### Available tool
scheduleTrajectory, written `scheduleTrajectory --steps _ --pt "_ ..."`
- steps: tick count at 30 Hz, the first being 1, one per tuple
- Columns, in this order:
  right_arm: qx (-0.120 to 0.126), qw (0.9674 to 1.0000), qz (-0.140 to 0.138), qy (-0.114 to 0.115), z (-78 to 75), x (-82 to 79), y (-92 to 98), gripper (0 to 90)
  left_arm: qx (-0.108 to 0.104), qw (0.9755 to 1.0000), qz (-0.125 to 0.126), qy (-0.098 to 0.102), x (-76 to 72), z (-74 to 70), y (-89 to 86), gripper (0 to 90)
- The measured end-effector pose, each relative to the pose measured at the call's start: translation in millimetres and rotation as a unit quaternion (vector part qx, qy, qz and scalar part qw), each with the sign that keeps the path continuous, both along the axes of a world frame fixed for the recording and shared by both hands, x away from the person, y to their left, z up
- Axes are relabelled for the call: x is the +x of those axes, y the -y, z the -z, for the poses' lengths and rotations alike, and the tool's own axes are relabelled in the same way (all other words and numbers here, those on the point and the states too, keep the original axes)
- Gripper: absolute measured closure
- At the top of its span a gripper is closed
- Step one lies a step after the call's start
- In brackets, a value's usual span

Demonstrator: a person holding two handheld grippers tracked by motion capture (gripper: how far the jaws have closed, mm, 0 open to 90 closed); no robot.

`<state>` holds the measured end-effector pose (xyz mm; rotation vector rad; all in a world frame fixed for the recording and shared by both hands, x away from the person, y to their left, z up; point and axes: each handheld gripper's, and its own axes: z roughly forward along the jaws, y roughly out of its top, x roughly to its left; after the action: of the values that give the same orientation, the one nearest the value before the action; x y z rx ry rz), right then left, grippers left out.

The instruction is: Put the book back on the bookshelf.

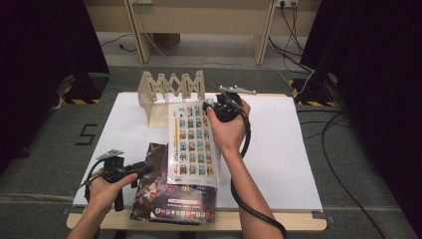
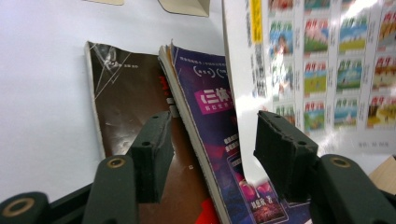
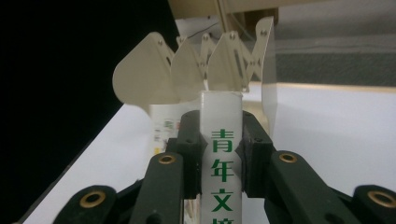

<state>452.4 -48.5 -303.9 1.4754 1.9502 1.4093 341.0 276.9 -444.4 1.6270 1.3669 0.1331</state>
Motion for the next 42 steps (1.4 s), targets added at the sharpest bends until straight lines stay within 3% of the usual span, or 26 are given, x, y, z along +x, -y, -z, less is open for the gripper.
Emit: scheduleTrajectory --steps 8,19,36,39,42 --pt "-0.003 0.9992 0.030 0.026 -20.6 20.9 -5.2 74.1 -0.003 1.0000 -0.002 -0.004 1.4 1.6 -1.5 44.7" --pt "-0.006 0.9967 0.069 0.042 -28.6 26.9 -2.5 74.1 0.000 1.0000 -0.003 0.001 1.2 0.3 -2.6 44.7" --pt "0.012 0.9950 0.078 0.062 -45.6 35.0 -14.1 74.1 0.000 1.0000 0.003 -0.002 1.6 2.3 0.4 44.6" --pt "-0.005 0.9944 0.080 0.069 -45.9 37.6 -22.7 74.1 -0.002 1.0000 0.002 -0.002 1.4 2.0 0.1 44.6" --pt "0.002 0.9941 0.084 0.069 -44.0 40.6 -26.2 74.1 -0.002 1.0000 0.001 -0.001 1.6 1.7 -1.0 44.6"
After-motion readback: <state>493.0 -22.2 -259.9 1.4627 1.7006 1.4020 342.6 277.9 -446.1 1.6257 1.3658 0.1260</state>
